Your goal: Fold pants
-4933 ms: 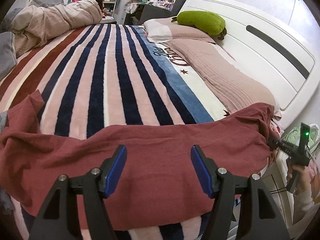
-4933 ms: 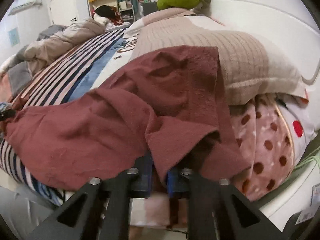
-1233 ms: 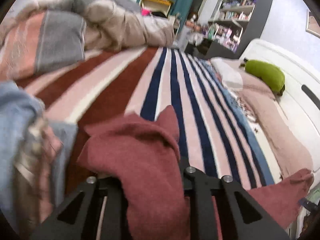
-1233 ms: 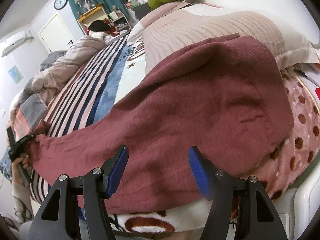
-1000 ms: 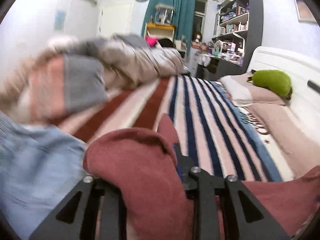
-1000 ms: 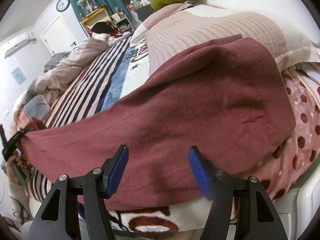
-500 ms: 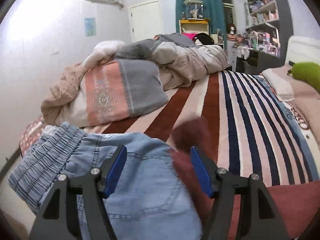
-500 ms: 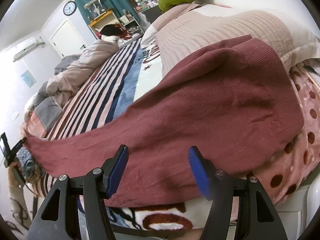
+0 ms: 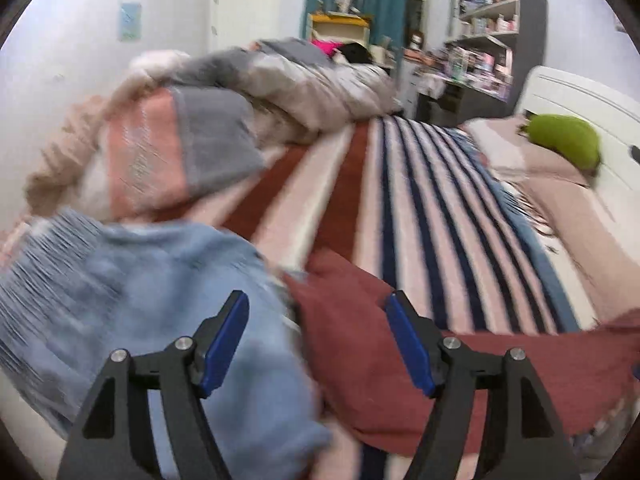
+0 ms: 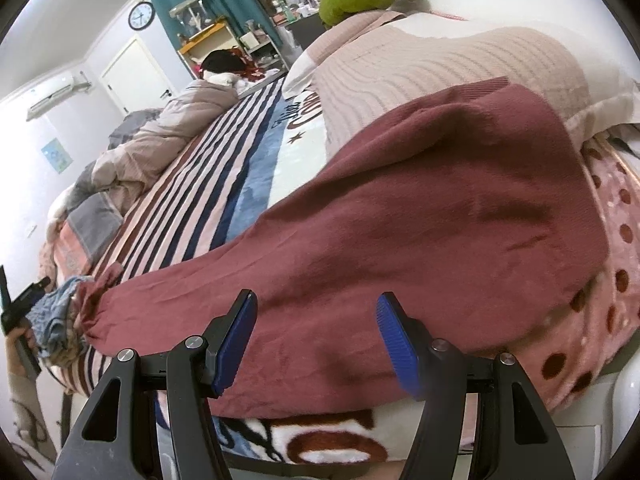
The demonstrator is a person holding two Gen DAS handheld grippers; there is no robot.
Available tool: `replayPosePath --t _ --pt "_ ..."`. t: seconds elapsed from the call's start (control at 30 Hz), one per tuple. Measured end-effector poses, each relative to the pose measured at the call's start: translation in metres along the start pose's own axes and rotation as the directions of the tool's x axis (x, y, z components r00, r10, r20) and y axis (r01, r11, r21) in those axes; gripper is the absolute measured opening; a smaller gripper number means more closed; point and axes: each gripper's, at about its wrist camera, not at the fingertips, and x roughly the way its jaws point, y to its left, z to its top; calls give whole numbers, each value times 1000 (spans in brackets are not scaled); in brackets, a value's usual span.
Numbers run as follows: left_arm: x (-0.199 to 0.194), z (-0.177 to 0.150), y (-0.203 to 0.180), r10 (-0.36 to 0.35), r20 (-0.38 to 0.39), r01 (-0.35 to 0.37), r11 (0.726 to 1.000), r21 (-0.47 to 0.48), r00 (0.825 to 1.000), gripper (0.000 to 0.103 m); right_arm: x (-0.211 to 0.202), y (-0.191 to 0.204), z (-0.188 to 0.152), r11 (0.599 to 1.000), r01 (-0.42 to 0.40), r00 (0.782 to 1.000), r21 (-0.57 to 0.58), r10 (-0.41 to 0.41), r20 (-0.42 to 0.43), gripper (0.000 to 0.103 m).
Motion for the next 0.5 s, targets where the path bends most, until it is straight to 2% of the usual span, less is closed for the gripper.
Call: replayPosePath --t 0.17,0.3,0.4,0.5 --pt "4 -32 -51 -94 -38 96 994 49 995 68 -27 -22 -9 995 96 993 27 -98 62 59" --pt "6 -44 -86 -153 -42 156 986 59 987 68 -47 -52 -19 982 173 979 75 -180 96 66" --pt "10 -50 -108 -191 -59 195 978 77 980 68 -51 -74 -26 975 194 975 110 -204 87 67" --pt "13 -54 -123 -210 -76 215 973 80 975 68 -46 -90 -30 976 171 980 138 -183 73 73"
